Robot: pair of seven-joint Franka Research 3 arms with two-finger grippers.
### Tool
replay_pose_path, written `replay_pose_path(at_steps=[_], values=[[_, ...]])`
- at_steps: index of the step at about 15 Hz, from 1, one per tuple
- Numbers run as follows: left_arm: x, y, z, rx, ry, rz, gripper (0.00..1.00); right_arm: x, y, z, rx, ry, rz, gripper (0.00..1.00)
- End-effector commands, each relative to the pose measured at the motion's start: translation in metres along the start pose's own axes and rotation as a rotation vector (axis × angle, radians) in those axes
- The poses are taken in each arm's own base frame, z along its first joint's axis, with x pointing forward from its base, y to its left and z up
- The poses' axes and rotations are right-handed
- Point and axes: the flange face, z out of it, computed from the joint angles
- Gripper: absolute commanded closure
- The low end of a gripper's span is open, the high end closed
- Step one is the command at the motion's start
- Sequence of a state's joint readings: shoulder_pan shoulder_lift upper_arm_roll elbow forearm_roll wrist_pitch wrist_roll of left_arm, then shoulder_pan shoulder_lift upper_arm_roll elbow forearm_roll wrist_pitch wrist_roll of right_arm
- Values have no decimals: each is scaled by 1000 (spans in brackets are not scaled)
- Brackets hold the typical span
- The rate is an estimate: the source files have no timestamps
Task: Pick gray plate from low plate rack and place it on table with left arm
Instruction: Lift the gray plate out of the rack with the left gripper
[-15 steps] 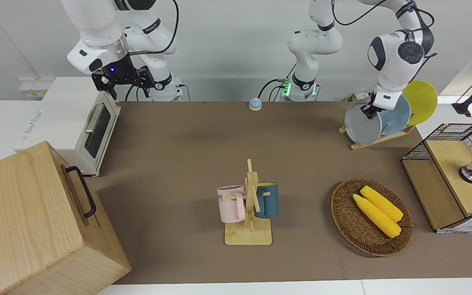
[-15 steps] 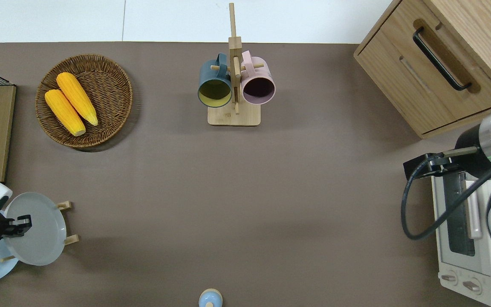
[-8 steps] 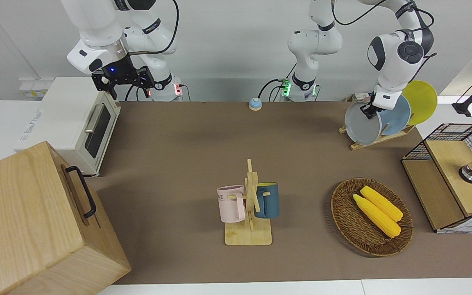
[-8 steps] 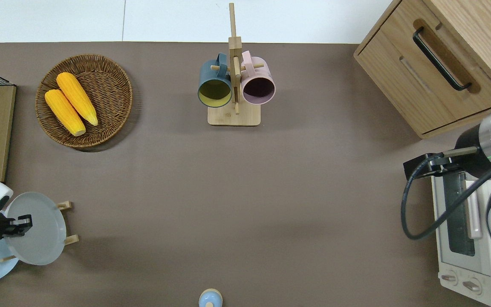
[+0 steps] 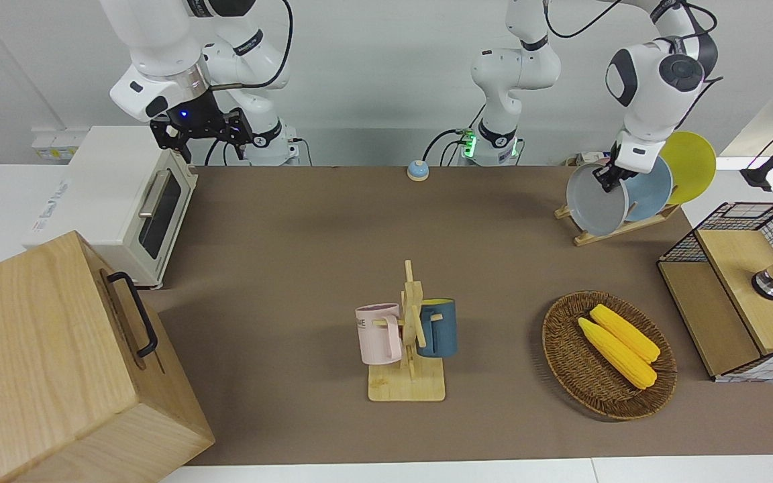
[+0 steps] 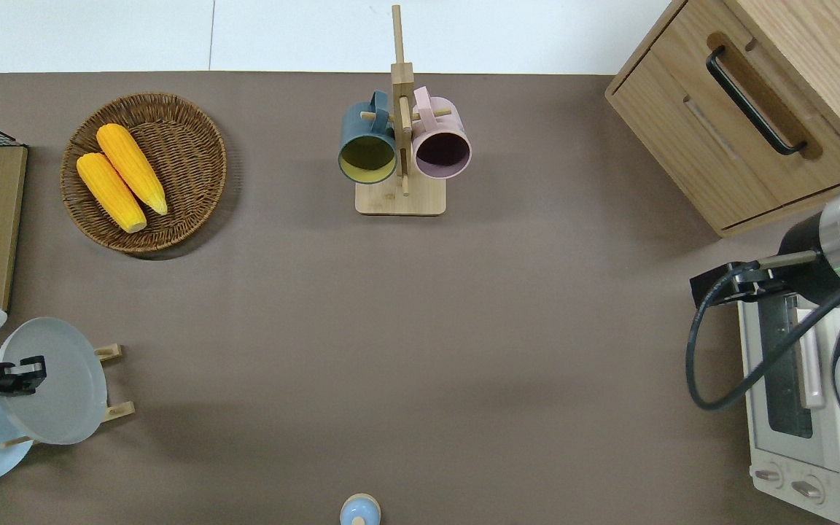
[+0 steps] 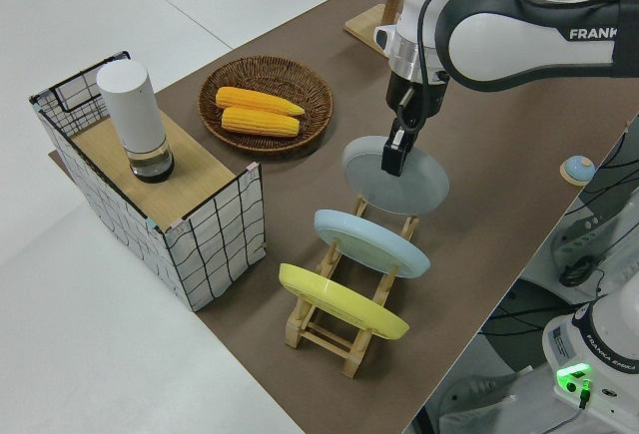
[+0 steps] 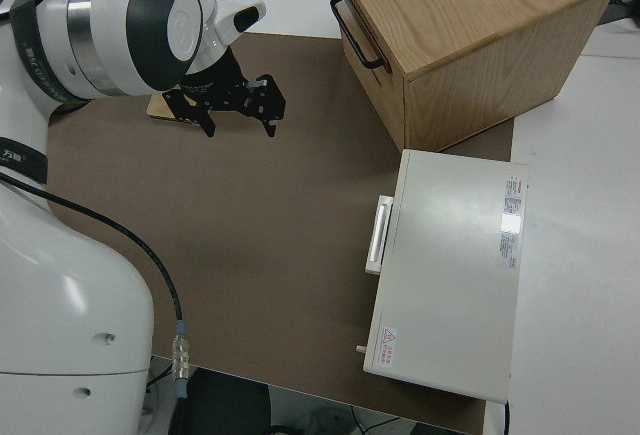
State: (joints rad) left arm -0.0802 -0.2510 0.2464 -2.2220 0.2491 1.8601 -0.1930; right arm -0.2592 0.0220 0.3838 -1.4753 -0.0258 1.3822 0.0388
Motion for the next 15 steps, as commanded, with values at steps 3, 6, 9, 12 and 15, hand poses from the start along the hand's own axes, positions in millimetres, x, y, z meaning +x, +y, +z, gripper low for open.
replay_pose_path(at_steps=[3, 6, 9, 12, 15], values=[[-4, 1, -65, -23, -16, 2, 1000, -2, 2, -3, -6, -1, 15, 17], [-9, -3, -104, -46, -26, 4, 1000, -2, 2, -3, -6, -1, 15, 17], [-16, 0, -128, -75, -32, 7, 1000, -2, 2, -3, -6, -1, 15, 17], [-22, 3, -141, -139, -38, 8, 1000, -2, 2, -3, -6, -1, 15, 17], [-23, 10, -142, -270, -60, 6, 1000, -2, 2, -3, -5, -1, 15, 17]])
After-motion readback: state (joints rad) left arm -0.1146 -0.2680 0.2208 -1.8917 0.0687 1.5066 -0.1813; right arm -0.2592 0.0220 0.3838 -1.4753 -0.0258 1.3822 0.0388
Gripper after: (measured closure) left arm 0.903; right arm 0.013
